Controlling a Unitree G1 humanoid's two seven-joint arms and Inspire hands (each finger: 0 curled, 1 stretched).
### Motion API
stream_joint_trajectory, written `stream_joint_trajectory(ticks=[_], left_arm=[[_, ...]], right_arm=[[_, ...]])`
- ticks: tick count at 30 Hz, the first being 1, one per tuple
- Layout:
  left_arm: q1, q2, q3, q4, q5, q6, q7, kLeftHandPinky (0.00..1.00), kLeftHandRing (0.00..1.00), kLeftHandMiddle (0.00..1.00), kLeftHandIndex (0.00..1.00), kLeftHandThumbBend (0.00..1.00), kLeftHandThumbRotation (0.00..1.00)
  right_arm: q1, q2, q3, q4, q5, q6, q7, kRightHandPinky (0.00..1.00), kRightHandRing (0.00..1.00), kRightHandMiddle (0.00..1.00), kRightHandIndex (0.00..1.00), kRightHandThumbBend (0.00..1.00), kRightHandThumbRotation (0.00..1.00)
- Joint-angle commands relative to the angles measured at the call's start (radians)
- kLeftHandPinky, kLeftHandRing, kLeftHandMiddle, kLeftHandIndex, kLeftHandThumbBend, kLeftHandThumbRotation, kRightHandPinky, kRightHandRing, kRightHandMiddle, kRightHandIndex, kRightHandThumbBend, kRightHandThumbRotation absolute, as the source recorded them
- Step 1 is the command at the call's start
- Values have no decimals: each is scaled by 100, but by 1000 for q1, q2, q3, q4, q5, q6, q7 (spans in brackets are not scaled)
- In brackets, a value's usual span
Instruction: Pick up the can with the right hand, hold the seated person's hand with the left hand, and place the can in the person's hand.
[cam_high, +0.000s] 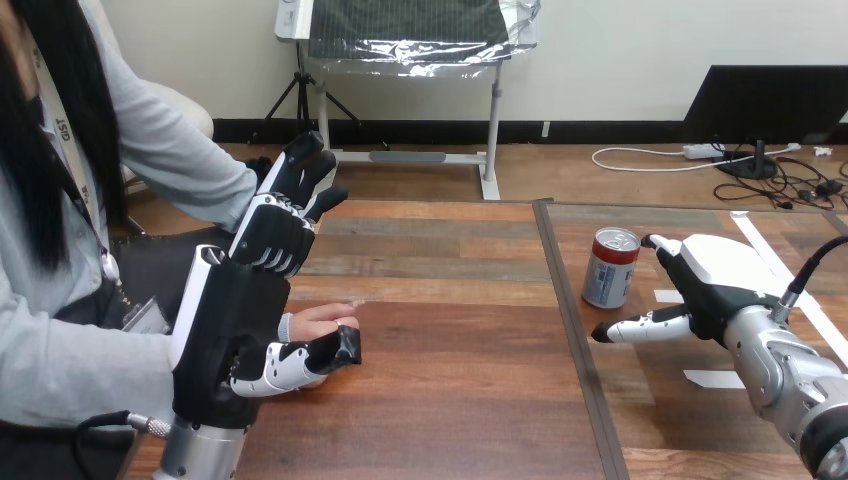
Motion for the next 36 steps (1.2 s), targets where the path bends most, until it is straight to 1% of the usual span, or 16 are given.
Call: stream_joint_trajectory(ticks=[1, 10, 18, 27, 36], left_arm=[[-39, -5, 1, -2, -4, -5, -4, 89, 96, 97, 94, 100, 52], [-41, -5, 4, -2, 7, -10, 5, 89, 96, 97, 94, 100, 53], [-43, -5, 4, 2, 6, -12, 4, 89, 96, 97, 94, 100, 53], [-45, -6, 5, 6, 11, -16, 8, 88, 96, 97, 93, 100, 53], [-47, -7, 5, 10, 10, -20, 8, 88, 96, 97, 93, 100, 53]], right_arm=[[-109, -17, -3, -14, 5, -18, -26, 100, 100, 97, 98, 100, 62], [-116, -22, -1, -14, 1, -20, -39, 100, 100, 98, 99, 100, 65], [-119, -25, -7, -16, 7, -35, -50, 100, 100, 99, 100, 100, 65], [-125, -26, -2, -14, -1, -29, -59, 100, 100, 100, 100, 100, 65], [-128, -25, -5, -14, 3, -36, -63, 100, 100, 100, 100, 100, 66]])
